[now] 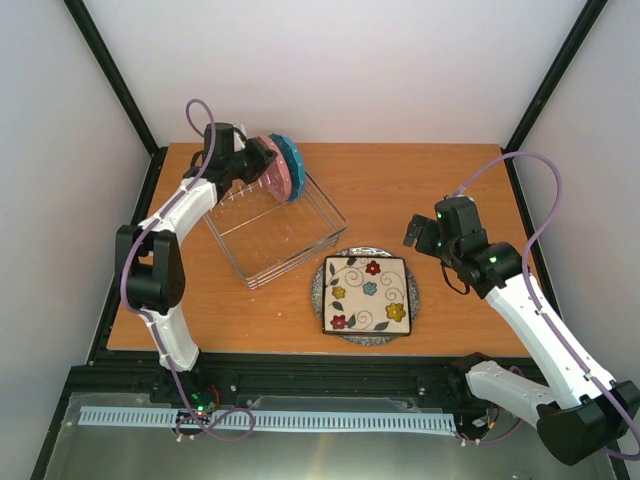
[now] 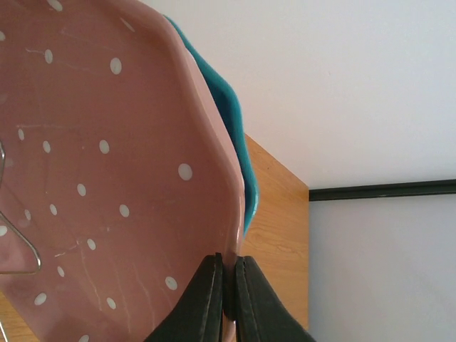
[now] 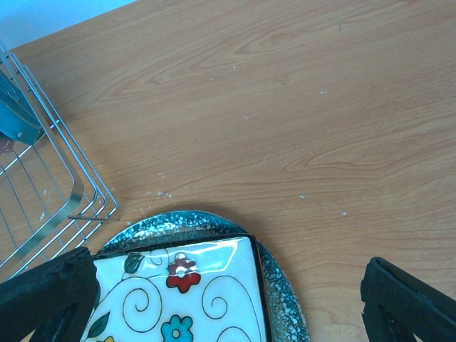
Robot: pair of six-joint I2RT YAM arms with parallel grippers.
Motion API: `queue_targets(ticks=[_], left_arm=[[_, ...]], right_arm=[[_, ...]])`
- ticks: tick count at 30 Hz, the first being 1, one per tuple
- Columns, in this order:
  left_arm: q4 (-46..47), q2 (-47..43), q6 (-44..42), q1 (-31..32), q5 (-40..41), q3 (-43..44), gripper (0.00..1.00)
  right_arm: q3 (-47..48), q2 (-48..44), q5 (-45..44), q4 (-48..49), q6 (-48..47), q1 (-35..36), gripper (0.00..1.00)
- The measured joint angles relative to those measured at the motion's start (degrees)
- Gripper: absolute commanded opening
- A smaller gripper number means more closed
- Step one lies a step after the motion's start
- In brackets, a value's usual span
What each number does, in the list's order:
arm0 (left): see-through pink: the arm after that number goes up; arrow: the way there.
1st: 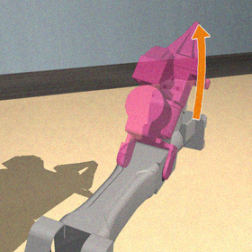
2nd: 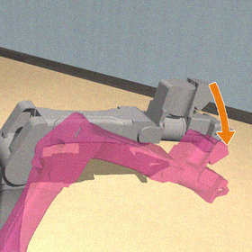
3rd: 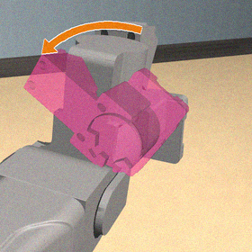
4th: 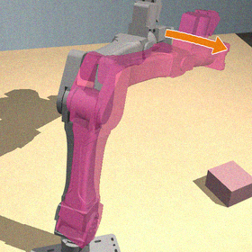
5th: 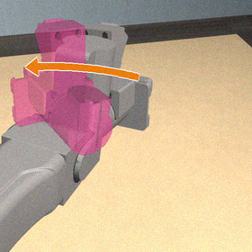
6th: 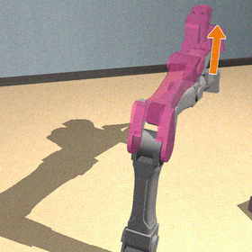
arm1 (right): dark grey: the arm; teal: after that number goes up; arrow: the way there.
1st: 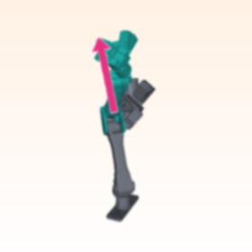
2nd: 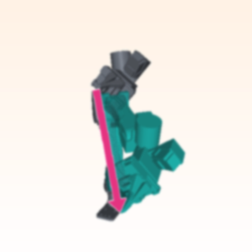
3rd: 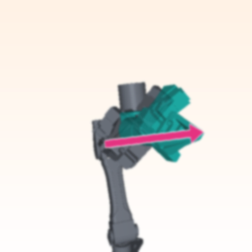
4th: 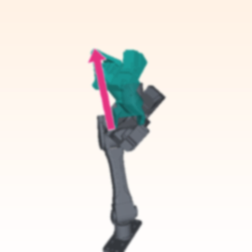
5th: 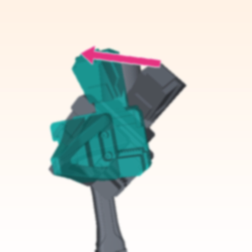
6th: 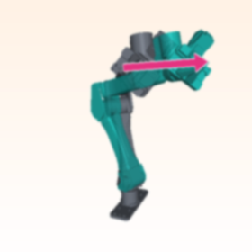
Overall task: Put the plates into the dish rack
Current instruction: Insert the plate into the dish rack.
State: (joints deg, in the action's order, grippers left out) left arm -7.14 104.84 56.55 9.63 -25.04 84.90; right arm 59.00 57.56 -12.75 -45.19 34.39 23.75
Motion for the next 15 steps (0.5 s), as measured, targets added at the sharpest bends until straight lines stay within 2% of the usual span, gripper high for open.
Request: queue_targets(ticks=[11,15], left_arm=[[0.6,2.7,-0.6,0.0,0.0,0.3,0.01],[-0.8,4.7,-1.0,0.0,-0.6,3.3,0.01]], right_arm=[[0.0,0.0,-0.3,0.0,-0.1,0.0,1.00],[0.0,-0.1,-0.3,0.0,-0.1,0.0,1.00]])
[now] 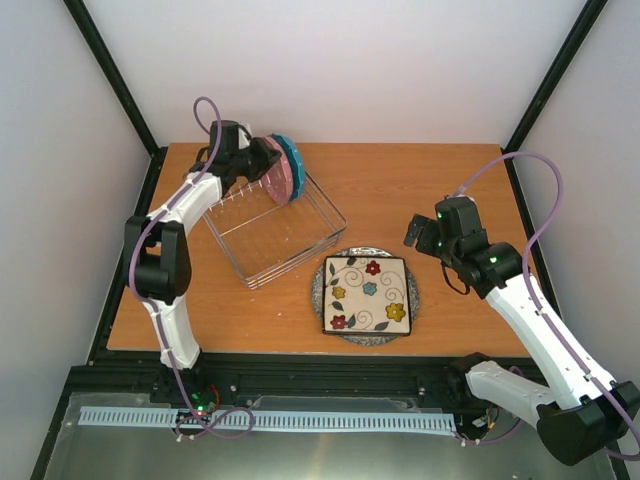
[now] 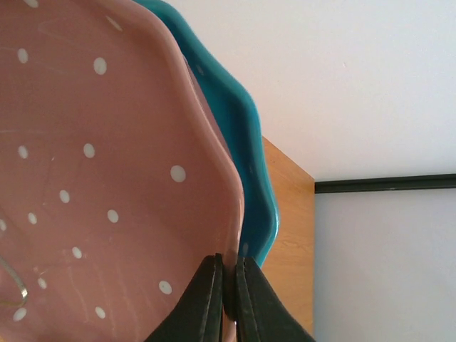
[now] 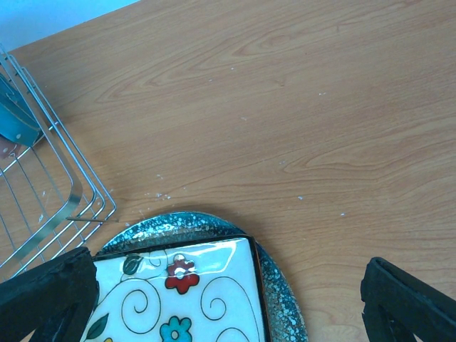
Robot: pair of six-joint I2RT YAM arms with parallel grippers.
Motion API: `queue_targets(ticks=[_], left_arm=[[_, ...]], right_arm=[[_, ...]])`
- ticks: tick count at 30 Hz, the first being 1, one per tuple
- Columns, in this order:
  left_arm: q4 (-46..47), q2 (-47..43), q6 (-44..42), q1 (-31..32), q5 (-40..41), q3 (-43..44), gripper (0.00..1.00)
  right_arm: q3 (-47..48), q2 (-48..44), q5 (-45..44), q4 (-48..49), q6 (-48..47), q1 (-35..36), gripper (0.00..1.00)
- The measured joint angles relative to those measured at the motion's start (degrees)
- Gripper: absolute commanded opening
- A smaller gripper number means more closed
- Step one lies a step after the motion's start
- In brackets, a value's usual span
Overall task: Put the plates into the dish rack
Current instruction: Insert the plate into the dish rack.
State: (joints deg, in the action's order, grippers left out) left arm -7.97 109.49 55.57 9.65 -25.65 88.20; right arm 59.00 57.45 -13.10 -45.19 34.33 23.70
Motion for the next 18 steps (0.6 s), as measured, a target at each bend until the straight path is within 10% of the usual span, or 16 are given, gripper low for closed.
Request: queue_targets(ticks=[18], left_arm=[[-5.0,4.7,-1.4,0.1,-4.1,7.2,0.04]], right_arm=[[0.0,-0.5,-0.2,0.0,0.0,-0.1,1.00]])
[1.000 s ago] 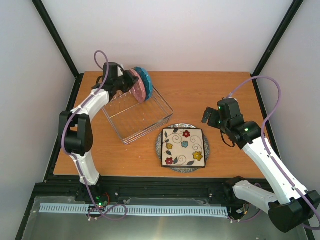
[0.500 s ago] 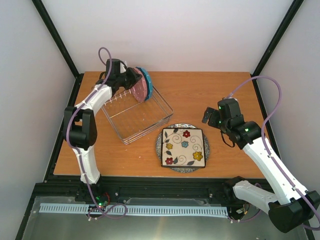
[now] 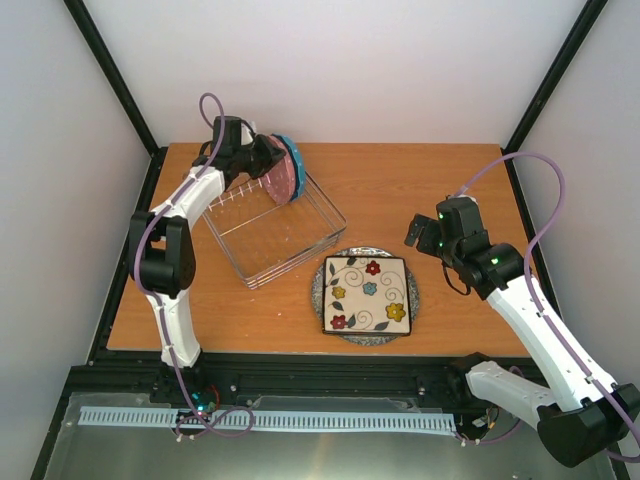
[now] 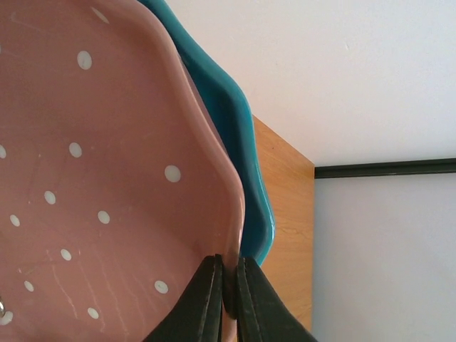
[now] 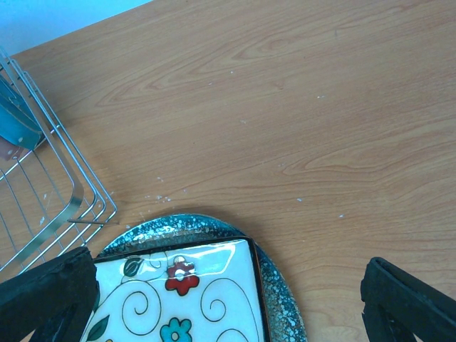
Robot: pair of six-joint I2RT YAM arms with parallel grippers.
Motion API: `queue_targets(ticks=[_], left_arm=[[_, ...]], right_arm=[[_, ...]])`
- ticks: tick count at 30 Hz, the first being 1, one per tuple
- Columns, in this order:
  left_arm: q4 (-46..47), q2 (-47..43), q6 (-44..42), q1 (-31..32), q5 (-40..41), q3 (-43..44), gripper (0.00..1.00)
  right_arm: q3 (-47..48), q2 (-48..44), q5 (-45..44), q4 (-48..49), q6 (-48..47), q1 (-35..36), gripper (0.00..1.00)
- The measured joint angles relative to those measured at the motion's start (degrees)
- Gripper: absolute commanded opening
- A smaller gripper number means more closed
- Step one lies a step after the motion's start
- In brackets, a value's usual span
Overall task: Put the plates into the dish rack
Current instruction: Insert the plate into the dish rack.
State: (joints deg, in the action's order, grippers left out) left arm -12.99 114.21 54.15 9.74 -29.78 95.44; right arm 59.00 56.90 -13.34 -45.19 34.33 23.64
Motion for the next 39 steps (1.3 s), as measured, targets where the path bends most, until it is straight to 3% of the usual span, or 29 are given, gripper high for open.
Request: queue_targets(ticks=[8,20,24,33,37,39], left_arm=[[-0.3,-2.0,-0.9,0.0,0.1,-2.4,0.07],[0.7,-3.9,-1.6,1.4,-0.8,-5.1,0.29],[1.0,-4.0,-1.8,1.4,-1.3,-5.1,0.48],[0.5,-5.4,-2.2,1.4,-1.0,-4.9,0.62],[-2.6,-10.0,-3.6,0.6,0.3,-5.0,0.76],[-4.4,-13.9,-4.9,0.2,1.2,-5.5,0.78]], right_arm=[[0.0,0.0,0.0,0.0,0.0,0.0,1.00],[0.0,-0.8,0.2,0.0,0.0,0.0,1.00],[0.0,-1.4,0.2,0.0,0.0,0.0,1.00],[0.0,-1.9,0.3,0.0,0.0,0.0,1.00],[0.0,-1.9,0.5,0.0,-0.2,-0.1,1.00],[0.0,-1.9,1.3,0.0,-0.6,-0.1,1.00]])
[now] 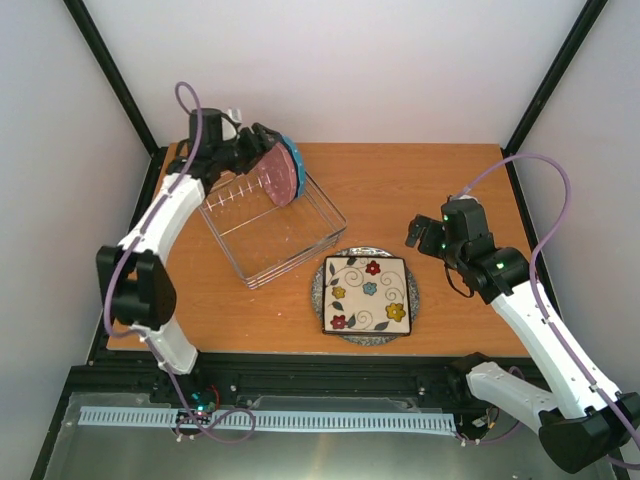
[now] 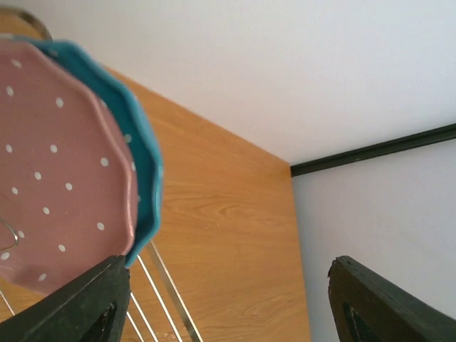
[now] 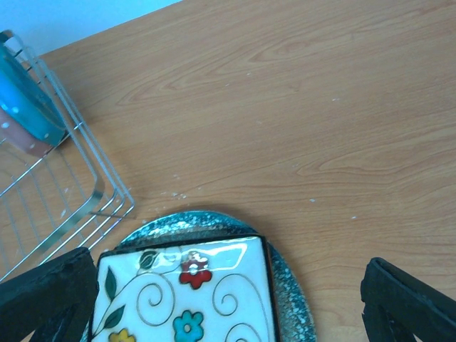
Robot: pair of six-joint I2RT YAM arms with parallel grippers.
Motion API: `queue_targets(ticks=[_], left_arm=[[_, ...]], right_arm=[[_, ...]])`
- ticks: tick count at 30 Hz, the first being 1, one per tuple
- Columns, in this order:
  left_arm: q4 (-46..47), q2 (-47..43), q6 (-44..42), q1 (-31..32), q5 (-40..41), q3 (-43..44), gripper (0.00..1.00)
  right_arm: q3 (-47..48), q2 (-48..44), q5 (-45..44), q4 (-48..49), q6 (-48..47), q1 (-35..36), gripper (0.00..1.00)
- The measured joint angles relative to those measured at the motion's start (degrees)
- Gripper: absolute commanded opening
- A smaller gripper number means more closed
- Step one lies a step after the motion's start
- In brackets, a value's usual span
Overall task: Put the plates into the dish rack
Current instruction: Insert the plate into the dish rack, then pick up the plate at the center of the board.
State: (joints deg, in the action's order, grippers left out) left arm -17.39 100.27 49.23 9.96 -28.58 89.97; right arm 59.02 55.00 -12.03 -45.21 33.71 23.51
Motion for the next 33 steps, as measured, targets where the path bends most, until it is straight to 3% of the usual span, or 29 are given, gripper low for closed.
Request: queue_targets(ticks=[6,10,15,21,25,33], left_arm=[[-7.3,-12.9,-6.5,1.1,3.3,-1.5,0.84],[-10.6,-22.0,-9.4,9.0,6.0,-8.5,0.86],[-13.4,-32.1,-8.4,20.1,7.2,-24.3,0.86],[-17.1,-38.9,-4.7,27.2,9.6,-35.2,0.85],[-16.9,-40.7,-2.9,32.5,10.6,-38.4,0.84],[-16.6,-40.5,-0.2,38.0,12.7,-44.9,0.79]], right_arm=[[-1.8,1.2,9.7,1.3,-1.0,-1.9,1.00],[-9.5,2.7,21.9,4.9,-1.1,-5.4,1.00],[-20.1,3.6,37.6,8.1,-1.7,-14.0,0.93],[-20.7,11.0,48.4,8.7,-7.3,-21.3,0.81],[-19.4,15.7,49.3,7.5,-11.7,-21.3,0.69],[-17.8,14.9,47.2,5.6,-15.3,-21.4,0.63]])
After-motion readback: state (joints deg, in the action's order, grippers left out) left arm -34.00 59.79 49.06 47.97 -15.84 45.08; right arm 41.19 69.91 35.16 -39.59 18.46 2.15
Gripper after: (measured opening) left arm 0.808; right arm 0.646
